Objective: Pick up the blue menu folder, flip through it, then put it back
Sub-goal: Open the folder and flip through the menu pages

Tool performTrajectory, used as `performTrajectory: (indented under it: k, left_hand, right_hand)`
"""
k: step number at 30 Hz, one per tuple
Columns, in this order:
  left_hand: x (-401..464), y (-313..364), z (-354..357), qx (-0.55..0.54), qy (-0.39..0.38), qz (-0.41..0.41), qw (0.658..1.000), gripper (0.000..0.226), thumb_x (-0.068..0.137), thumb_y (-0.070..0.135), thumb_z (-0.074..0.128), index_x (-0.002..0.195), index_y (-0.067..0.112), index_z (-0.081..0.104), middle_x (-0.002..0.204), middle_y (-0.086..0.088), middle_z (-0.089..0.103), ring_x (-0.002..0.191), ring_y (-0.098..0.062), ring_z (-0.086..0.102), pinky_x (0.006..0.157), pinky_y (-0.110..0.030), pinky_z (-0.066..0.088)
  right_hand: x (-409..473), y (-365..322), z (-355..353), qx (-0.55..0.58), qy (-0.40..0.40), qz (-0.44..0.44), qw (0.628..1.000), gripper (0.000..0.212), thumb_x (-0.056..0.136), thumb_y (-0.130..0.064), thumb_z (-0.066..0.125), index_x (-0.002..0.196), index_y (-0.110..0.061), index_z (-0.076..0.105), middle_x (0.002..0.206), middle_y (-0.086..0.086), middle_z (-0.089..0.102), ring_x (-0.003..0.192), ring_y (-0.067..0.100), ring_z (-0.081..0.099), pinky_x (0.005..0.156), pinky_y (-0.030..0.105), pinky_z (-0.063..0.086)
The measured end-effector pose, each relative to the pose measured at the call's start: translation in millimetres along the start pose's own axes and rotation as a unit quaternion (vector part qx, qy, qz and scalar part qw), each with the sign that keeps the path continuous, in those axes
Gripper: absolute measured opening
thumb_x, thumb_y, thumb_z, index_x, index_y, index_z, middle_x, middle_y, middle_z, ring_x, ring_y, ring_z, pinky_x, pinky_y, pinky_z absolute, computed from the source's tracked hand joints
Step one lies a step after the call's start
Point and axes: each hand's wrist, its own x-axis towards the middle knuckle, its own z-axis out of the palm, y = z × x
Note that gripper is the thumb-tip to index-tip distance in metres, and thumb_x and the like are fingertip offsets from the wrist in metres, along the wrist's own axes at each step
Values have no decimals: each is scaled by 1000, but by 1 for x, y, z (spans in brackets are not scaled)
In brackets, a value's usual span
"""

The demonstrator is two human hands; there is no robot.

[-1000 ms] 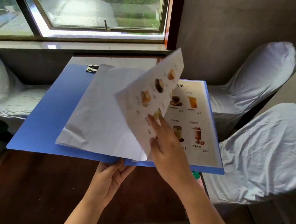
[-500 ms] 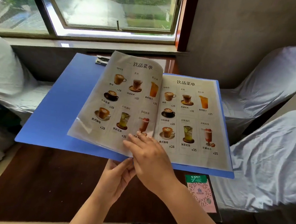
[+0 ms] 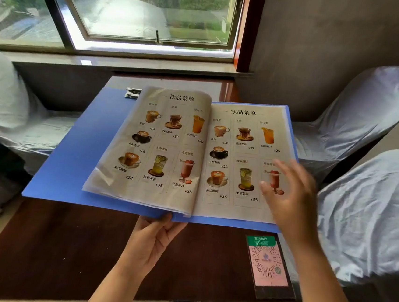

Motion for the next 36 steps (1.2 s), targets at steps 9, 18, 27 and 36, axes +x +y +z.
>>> performTrajectory:
  k: [9,18,27,36]
  left_hand:
    - [-2,2,3,18,-1,8,1000,50,74,-6,50,116,20,55,109,-10,72,100,-28,68,70,-36,59]
    - [-6,8,-3,67,2,20,998,49,74,-6,50,116,19,55,108,-9,72,99,-28,68,68,-36,59]
    - [-13,33,3,416,-16,91,905,38,86,-9,51,117,12,52,111,-15,68,97,-23,69,74,-26,58]
    - [-3,54,9,247,-50,35,967,34,90,24,38,118,25,57,118,-4,68,102,-21,67,79,-41,58]
  right_hand:
    - [-4,64,-30,366,-172,287,869,43,89,-13,54,130,-20,46,99,6,73,86,20,71,62,32,61]
    - [-7,70,-26,402,-202,209,868,50,89,-5,51,131,-30,41,102,4,73,94,26,69,65,36,60]
    - [-12,70,-10,428,-236,191,851,54,88,-13,51,130,-44,35,103,3,72,92,32,70,61,41,60]
    - [-26,71,-5,471,-234,204,826,55,83,-20,53,129,-48,37,105,1,70,92,32,69,57,39,60]
